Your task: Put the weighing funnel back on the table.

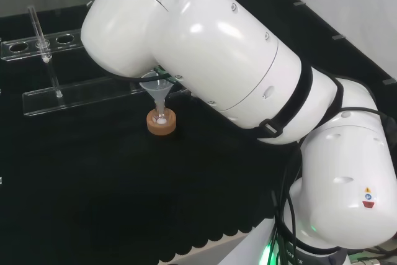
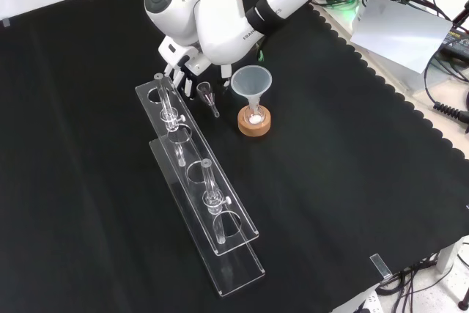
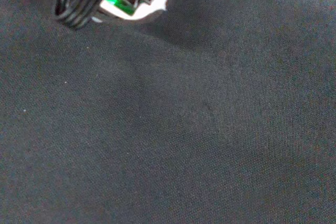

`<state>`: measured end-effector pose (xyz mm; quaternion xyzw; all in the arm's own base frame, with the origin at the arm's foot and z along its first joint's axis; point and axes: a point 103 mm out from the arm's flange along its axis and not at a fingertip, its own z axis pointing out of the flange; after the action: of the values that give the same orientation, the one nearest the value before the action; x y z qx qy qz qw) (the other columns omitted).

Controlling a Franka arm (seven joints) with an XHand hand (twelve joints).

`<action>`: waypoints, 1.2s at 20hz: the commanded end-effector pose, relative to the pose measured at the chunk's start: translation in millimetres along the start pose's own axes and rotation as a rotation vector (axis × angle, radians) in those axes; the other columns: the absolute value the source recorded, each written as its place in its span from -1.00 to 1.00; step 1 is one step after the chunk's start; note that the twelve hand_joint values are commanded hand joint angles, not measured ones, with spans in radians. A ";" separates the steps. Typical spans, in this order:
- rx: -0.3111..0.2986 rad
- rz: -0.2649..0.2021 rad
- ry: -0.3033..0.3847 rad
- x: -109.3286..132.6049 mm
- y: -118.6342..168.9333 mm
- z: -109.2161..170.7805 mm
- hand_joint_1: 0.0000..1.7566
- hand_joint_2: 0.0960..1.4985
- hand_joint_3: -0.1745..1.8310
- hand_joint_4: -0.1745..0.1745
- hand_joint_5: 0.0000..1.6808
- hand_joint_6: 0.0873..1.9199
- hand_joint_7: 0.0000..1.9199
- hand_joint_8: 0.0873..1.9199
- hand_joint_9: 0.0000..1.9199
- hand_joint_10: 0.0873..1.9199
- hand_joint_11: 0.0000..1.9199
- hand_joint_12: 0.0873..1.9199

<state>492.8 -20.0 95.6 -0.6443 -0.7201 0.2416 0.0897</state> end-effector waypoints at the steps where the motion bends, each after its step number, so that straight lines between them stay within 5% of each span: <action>1: 0.003 0.001 -0.020 -1.3 1.2 0.8 0.25 -0.17 -0.14 1.00 0.40 -0.16 -0.56 -0.38 -0.22 -0.50 -0.60 0.34; 8: -0.003 -0.036 -0.077 6.8 2.9 5.1 0.25 -0.17 -0.14 1.00 0.40 -0.16 -0.55 -0.38 -0.22 -0.50 -0.60 0.34; 20: -0.003 -0.024 -0.081 6.4 4.4 6.4 0.25 -0.17 -0.14 1.00 0.40 -0.16 -0.55 -0.38 -0.22 -0.50 -0.60 0.34; 24: 0.010 -0.019 -0.076 12.7 4.6 6.1 0.22 0.00 -0.32 1.00 0.34 -0.15 -0.57 -0.37 -0.22 -0.50 -0.61 0.34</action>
<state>493.3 -12.9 86.8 -0.6259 -0.7306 0.2654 0.0637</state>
